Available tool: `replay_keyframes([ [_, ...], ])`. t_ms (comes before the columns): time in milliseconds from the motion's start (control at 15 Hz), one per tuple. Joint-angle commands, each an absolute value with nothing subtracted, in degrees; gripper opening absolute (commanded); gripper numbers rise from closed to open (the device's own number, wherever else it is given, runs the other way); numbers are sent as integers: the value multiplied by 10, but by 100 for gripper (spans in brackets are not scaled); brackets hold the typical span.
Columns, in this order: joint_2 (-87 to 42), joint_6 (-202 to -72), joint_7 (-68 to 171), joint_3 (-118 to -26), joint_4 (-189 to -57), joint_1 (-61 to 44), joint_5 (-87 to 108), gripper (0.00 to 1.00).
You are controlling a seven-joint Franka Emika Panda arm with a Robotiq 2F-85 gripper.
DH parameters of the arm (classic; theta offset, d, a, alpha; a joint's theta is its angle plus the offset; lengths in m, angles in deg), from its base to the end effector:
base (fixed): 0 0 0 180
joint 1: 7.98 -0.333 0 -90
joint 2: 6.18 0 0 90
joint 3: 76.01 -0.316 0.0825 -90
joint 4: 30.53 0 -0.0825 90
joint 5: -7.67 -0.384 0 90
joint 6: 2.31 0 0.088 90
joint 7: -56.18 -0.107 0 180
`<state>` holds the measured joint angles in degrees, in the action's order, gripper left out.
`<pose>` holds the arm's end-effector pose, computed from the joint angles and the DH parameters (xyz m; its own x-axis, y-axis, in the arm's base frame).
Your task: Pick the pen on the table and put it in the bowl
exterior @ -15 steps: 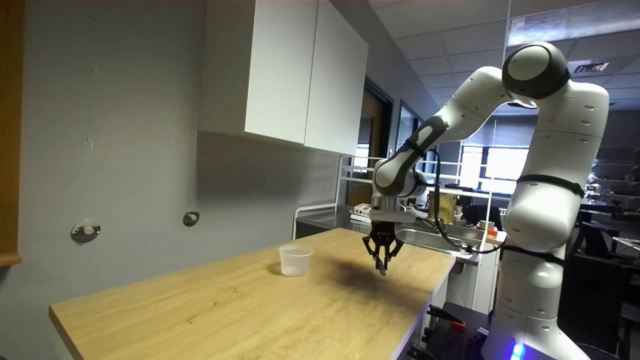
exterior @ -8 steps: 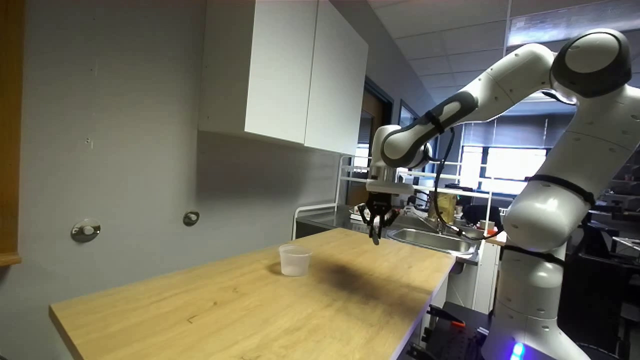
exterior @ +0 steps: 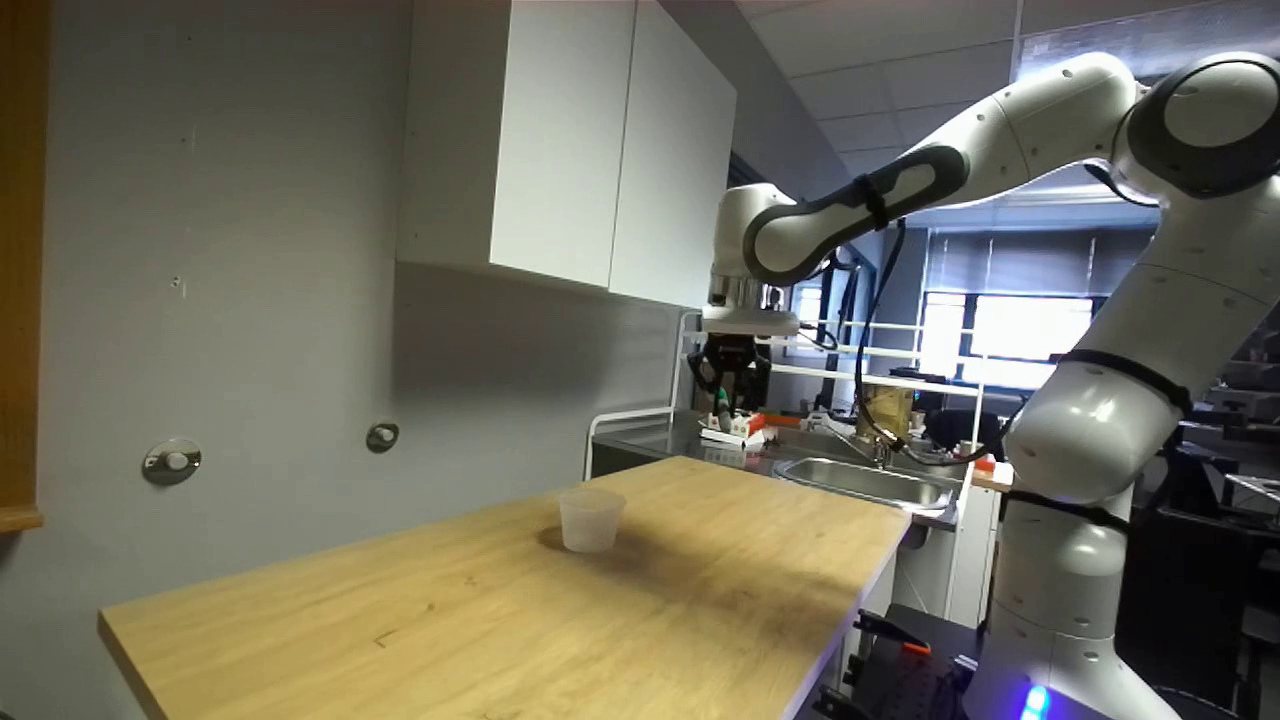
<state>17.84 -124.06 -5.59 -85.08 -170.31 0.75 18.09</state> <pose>0.4280 -0.0029 0.4643 0.5326 -0.8119 0.2390 -0.8399 -0.5418 0.0311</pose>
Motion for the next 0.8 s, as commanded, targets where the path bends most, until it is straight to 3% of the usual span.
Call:
replay_keyframes([
  [0, 120, -1194, -87, -869, -1607, 4, 225, 9],
  [733, -103, -1142, -90, -851, -1390, -68, 317, 9],
])
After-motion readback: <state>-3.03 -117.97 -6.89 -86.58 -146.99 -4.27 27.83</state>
